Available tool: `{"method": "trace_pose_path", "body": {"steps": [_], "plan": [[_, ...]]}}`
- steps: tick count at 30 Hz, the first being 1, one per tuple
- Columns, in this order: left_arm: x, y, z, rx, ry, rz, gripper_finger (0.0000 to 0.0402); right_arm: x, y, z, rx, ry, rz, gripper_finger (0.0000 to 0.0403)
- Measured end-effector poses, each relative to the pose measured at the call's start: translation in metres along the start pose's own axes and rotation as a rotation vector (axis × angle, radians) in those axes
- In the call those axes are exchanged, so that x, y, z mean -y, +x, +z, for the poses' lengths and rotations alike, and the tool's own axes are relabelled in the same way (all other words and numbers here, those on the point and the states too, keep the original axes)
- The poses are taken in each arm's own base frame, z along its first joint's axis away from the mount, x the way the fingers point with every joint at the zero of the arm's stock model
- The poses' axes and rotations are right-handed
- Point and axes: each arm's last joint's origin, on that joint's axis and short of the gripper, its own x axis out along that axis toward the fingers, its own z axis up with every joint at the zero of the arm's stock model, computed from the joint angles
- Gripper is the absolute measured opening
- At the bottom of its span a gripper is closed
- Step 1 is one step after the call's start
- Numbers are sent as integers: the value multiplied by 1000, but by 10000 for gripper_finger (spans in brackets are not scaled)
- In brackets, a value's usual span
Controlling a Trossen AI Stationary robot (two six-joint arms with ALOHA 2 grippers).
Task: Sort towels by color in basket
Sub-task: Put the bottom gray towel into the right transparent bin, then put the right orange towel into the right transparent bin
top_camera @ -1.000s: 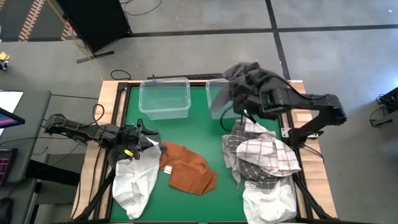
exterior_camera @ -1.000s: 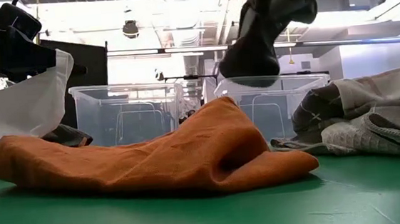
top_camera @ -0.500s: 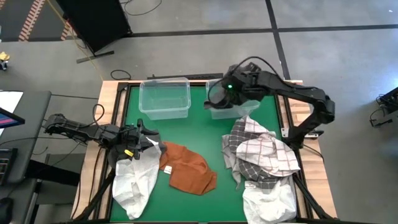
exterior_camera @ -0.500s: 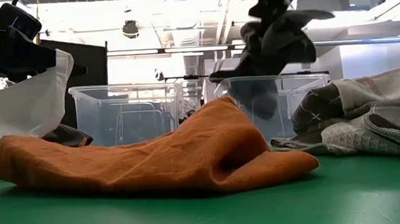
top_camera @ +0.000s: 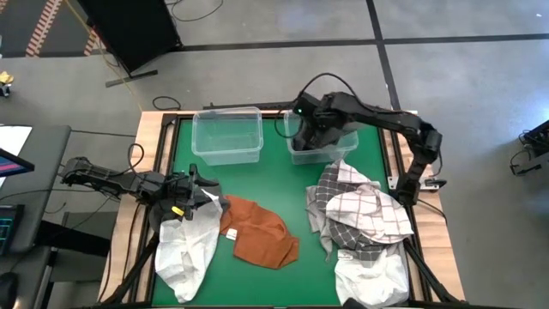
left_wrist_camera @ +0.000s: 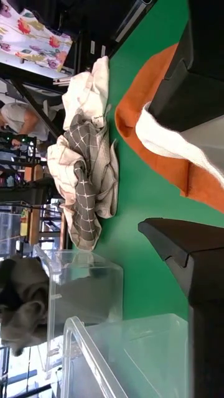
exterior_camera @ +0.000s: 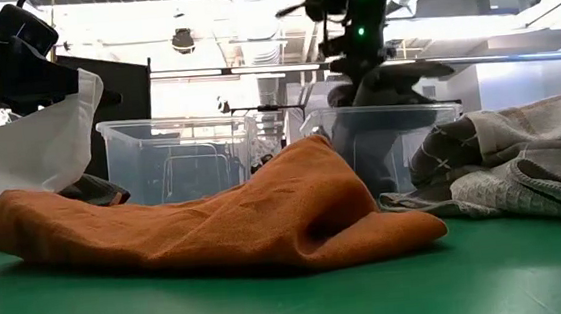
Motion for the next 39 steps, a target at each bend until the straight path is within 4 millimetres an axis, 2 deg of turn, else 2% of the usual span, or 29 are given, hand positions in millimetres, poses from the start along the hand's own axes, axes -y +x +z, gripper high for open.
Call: {"method": "trace_pose_path", "body": {"steps": [6, 9, 13, 16, 21, 25, 28, 30, 33, 39], "plan": [[0, 0, 0, 0, 0, 0, 214, -2, 28, 4, -84, 24, 78, 133], [0, 0, 0, 0, 0, 0, 214, -6, 32, 5, -89, 18, 87, 156], [0, 0, 0, 0, 0, 0, 214, -7, 26, 4, -75, 9, 92, 188], [0, 0, 0, 0, 0, -1, 214, -2, 10, 2, -31, 10, 101, 213], [0, 0, 0, 0, 0, 0, 214, 9, -32, -7, 80, 12, 121, 247], [0, 0, 0, 0, 0, 0, 214, 17, -67, -19, 178, -1, 146, 255], [0, 0, 0, 0, 0, 0, 214, 12, -92, -28, 242, -40, 214, 255], [0, 0, 0, 0, 0, 0, 214, 1, -108, -36, 280, -101, 301, 256], [0, 0, 0, 0, 0, -1, 214, -27, -128, -46, 324, -250, 455, 256], [0, 0, 0, 0, 0, 0, 214, -109, -166, -73, 449, -611, 715, 256]]}}
